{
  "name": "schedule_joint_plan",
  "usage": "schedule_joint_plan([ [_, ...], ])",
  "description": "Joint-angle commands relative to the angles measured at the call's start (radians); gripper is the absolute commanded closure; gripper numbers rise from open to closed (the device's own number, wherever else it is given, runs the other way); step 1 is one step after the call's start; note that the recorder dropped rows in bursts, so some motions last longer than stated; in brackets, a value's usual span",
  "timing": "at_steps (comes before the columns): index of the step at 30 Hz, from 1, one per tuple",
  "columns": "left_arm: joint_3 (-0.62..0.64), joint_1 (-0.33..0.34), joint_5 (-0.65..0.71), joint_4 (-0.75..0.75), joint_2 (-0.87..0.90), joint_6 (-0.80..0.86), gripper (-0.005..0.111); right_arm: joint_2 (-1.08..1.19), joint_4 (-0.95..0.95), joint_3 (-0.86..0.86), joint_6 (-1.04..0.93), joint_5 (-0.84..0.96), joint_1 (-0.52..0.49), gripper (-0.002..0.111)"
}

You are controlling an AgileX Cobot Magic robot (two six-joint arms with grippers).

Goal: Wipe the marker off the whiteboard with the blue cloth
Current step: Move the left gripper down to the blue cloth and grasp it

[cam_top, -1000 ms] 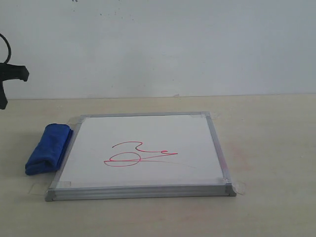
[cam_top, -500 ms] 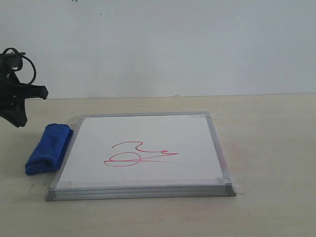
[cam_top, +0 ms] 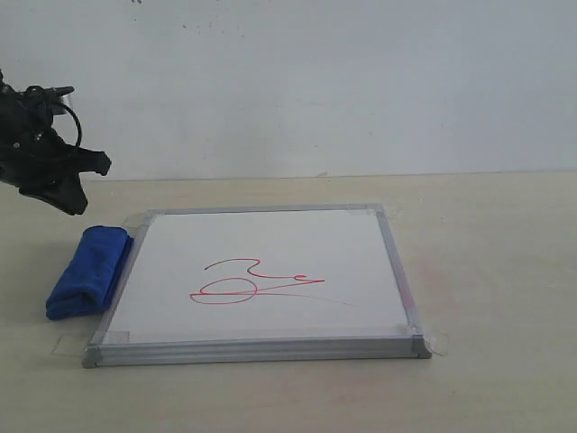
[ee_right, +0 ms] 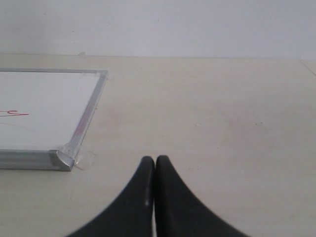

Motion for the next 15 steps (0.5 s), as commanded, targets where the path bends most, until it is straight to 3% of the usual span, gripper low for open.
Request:
schedule_joint_plan([
  [1, -0.007, 0.001, 0.012, 0.05, -0.001, 0.002, 0.089, -0.004, -0.002, 0.0, 0.0, -0.01, -0.006, 0.108],
  [5, -0.007, 0.001, 0.046, 0.14, -0.001, -0.118, 0.047, -0.004, -0.002, 0.0, 0.0, -0.01, -0.006, 0.108],
  [6, -0.007, 0.001, 0.048, 0.14, -0.001, -0.125, 0.044, -0.004, -0.002, 0.0, 0.0, -0.01, -0.006, 0.108],
  [15, -0.007, 0.001, 0.05, 0.109, 0.047, -0.179, 0.042, -0.004, -0.002, 0.0, 0.0, -0.01, -0.006, 0.108],
])
